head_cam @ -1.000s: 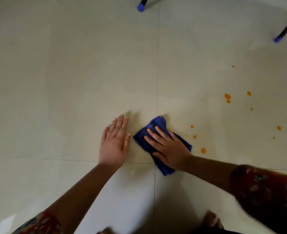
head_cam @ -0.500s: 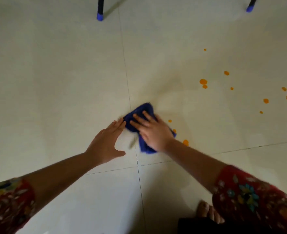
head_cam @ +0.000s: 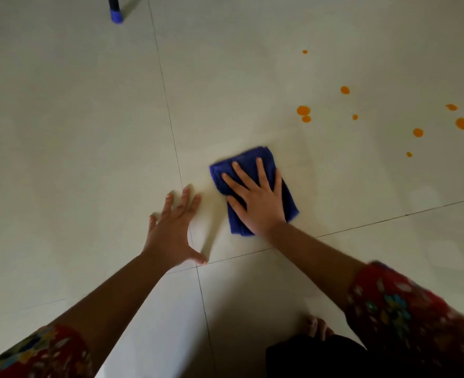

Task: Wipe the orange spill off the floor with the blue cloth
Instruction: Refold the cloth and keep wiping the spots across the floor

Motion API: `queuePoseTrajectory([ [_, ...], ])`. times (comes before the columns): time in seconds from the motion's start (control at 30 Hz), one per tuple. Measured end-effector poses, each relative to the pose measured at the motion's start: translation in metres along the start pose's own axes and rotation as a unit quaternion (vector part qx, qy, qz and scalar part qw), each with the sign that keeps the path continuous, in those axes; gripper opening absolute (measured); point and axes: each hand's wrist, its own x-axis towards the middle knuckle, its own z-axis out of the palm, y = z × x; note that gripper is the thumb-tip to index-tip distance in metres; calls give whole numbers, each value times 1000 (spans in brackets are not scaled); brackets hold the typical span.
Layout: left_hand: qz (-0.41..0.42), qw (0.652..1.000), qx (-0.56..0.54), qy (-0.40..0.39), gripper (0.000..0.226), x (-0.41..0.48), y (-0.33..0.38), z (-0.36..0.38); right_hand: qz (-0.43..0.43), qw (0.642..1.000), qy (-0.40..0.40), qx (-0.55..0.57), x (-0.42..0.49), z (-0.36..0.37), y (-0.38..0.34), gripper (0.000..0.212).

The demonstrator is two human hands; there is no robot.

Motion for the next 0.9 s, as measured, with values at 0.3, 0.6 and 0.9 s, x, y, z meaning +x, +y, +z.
queuePoseTrajectory([
  [0.3,-3,1000,-4,-1,144,-2,2,-2,-303,952,-48,5,-86,-5,75,47],
  [0.6,-11,999,21,24,143,-8,12,-7,-246,968,-25,-39,-63,6,16,51],
  [0.9,55,996,-13,62,126,-4,49,3,-112,993,-31,-28,-90,-17,96,50],
])
